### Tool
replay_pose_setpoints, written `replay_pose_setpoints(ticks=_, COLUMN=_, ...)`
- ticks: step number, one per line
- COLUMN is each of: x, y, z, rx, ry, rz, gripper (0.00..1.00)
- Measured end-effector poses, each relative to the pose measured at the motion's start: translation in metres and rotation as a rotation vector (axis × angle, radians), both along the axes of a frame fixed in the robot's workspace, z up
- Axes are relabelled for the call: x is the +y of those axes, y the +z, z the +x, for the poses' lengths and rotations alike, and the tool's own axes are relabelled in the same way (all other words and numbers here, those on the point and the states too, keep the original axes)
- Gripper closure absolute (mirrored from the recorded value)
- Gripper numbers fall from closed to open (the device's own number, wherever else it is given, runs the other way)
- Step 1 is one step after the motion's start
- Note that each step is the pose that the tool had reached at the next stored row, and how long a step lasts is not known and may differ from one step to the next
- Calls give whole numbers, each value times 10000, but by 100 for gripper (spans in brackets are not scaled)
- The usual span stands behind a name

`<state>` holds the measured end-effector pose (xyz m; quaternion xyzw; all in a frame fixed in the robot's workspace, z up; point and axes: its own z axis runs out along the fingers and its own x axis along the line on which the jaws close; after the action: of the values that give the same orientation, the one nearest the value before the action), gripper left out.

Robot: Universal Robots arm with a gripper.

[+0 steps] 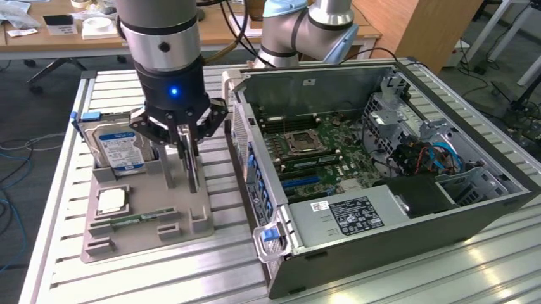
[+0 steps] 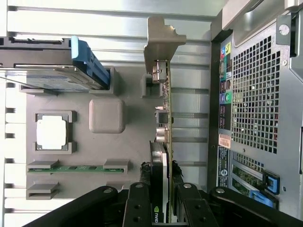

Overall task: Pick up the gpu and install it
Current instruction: 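Pick up the gpu and move the gpu toward the slot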

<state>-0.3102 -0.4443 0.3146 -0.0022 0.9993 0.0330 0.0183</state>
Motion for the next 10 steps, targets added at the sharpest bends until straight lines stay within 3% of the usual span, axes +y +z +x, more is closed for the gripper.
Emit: replay_pose_setpoints(ticks=10, x=0, y=116, z=0, rx=2, ry=0, rz=-1, gripper=73)
